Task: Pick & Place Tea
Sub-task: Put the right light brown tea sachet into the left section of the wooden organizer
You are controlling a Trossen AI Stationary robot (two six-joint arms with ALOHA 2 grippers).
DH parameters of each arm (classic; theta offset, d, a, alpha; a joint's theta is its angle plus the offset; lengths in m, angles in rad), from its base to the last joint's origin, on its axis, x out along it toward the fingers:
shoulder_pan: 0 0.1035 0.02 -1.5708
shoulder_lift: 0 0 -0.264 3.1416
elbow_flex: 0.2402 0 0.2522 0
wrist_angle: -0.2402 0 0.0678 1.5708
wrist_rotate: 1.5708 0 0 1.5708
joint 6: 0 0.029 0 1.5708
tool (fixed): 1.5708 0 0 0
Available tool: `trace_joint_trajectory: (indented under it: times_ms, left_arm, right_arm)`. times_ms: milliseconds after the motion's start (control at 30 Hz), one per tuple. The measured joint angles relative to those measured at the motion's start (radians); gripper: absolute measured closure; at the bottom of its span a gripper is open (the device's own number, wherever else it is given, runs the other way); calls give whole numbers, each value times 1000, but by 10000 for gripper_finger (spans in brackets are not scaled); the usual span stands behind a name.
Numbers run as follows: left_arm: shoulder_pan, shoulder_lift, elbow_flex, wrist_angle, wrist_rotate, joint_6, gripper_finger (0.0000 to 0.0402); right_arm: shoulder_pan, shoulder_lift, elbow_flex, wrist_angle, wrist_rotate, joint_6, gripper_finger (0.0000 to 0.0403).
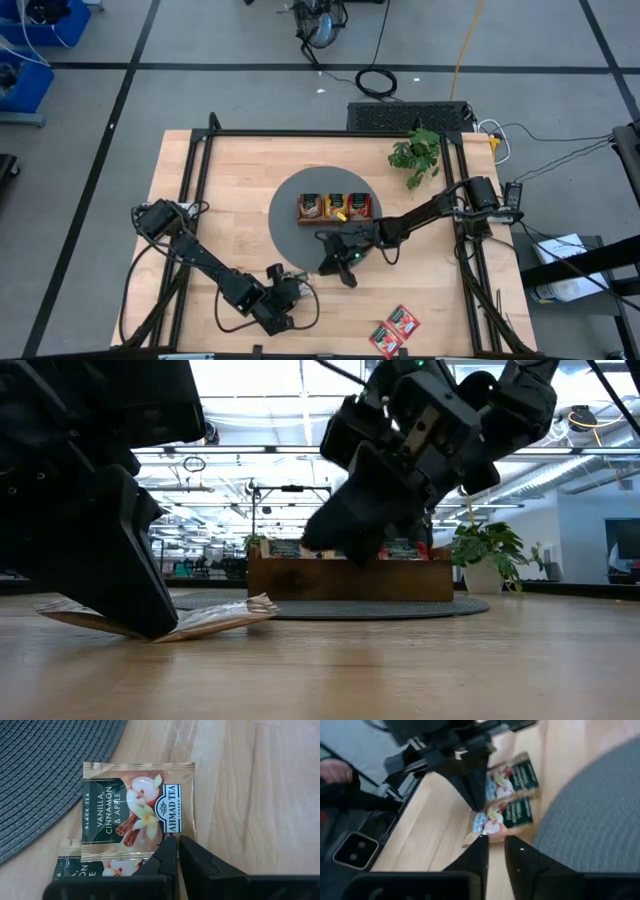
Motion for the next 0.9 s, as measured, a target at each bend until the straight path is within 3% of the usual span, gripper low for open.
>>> trace_joint_trajectory:
  times_ms: [200,400,900]
  left_arm:
    - [-3,1,-1,1,-30,36,376]
    - [-2,3,-2,6,-40,74,376]
    - [-1,3,-3,-8,-33,76,376]
  right_arm:
    - [-7,76,12,-4,0,177,291]
    - [-11,209,107,67,-31,194,260]
    - [-41,214,116,-99,-81,198,265]
